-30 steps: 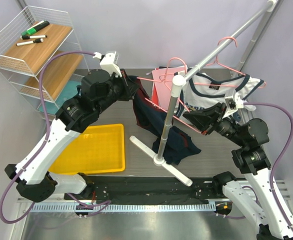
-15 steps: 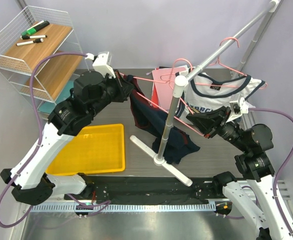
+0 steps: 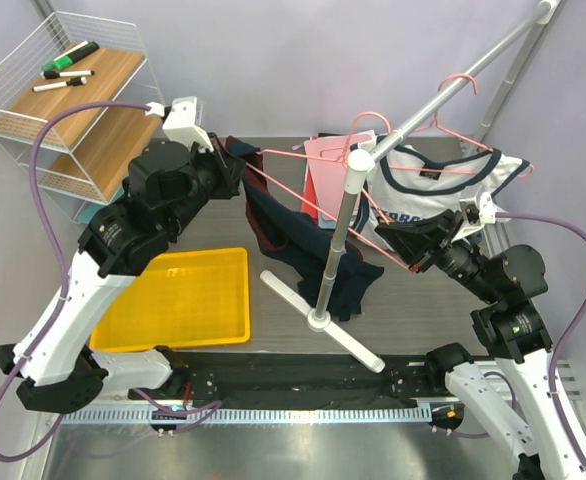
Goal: Remove the tank top from the hanger
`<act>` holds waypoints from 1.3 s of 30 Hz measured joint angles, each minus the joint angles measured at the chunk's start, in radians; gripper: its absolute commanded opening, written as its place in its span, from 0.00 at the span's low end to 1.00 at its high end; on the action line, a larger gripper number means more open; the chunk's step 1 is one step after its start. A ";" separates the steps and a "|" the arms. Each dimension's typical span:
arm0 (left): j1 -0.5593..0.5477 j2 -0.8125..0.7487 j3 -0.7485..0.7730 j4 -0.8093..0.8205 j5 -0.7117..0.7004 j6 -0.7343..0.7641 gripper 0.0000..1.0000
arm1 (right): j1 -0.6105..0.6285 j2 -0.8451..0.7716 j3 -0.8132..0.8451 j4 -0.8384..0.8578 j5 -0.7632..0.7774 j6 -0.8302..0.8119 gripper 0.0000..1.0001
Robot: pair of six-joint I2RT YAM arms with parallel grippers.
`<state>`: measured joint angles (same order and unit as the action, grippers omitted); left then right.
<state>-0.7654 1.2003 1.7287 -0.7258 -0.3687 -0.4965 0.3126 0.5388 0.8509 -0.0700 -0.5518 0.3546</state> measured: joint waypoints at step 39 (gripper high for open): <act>0.015 0.117 0.165 -0.111 -0.323 0.235 0.00 | 0.000 0.062 0.195 -0.114 0.043 -0.104 0.01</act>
<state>-0.7502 1.3174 1.8938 -0.8368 -0.6922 -0.2619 0.3126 0.6006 1.0454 -0.1844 -0.5091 0.2504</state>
